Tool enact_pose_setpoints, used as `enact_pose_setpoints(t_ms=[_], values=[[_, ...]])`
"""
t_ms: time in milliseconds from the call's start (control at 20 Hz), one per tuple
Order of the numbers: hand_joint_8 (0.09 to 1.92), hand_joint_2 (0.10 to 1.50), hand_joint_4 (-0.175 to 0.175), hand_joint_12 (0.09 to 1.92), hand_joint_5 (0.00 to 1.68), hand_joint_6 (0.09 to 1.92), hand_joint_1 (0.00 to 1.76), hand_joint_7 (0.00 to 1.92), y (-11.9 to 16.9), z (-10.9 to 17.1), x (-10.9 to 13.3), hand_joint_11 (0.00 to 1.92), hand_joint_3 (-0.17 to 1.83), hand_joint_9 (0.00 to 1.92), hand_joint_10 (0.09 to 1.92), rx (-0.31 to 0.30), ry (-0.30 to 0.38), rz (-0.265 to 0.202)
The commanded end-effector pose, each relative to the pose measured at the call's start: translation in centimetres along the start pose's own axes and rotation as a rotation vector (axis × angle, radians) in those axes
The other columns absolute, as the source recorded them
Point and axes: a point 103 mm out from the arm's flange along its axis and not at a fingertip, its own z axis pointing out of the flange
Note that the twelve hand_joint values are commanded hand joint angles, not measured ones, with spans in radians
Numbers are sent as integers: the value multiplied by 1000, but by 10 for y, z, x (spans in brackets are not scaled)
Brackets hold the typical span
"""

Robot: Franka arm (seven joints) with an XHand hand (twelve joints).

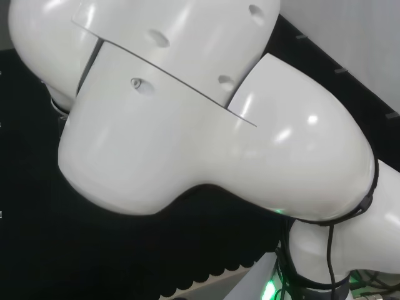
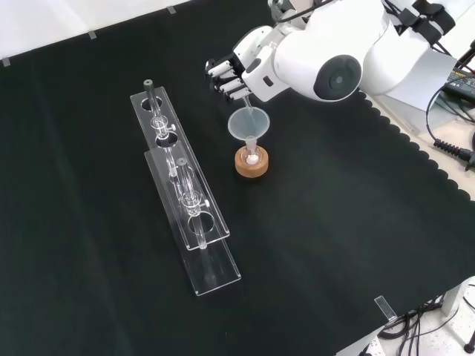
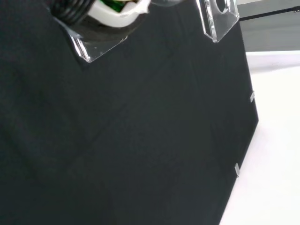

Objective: Pour all the NaCl from the weighing funnel into the round-bottom flask.

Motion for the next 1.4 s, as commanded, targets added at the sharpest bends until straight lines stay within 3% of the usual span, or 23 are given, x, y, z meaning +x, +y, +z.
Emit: enact_pose_setpoints(t_ms=[50, 1400], values=[[624, 804, 175, 1167, 1116, 886, 1070, 714, 1, -3, -1, 687, 505, 1017, 370, 3, -31, 1], [623, 801, 175, 1165, 1118, 884, 1071, 713, 2, -14, 3, 687, 509, 1014, 369, 1, -84, 1]])
